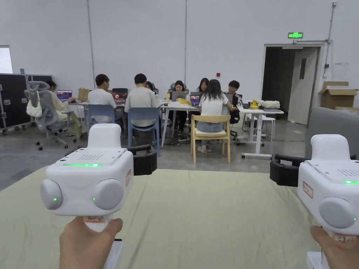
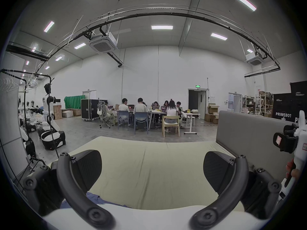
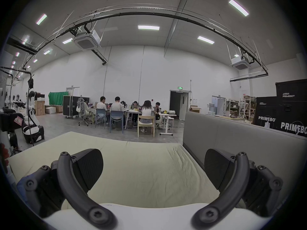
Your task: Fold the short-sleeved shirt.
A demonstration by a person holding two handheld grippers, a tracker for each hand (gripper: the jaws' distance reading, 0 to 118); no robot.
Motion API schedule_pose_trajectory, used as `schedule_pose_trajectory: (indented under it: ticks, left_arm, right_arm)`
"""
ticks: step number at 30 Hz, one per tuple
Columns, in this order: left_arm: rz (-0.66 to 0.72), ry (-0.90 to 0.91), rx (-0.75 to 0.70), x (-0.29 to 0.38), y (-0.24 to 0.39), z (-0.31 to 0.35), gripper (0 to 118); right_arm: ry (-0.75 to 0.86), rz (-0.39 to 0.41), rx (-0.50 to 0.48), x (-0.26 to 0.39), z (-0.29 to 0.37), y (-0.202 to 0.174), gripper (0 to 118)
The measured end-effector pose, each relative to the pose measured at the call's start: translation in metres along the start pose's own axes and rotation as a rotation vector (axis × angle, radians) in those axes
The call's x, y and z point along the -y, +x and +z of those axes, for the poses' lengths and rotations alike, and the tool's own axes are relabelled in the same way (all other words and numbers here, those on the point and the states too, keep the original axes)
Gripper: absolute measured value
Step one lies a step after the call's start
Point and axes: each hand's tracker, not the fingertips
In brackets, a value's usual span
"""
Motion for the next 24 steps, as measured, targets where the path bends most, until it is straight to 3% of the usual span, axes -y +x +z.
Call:
schedule_pose_trajectory:
  ticks: [24]
  left_arm:
    - [-0.013,0.013,0.014,-0.0045,0.0011,0.0057,118]
  right_arm:
    - [0.003,0.014,-0.018,-0.0012,0.0033,-0.0042,118]
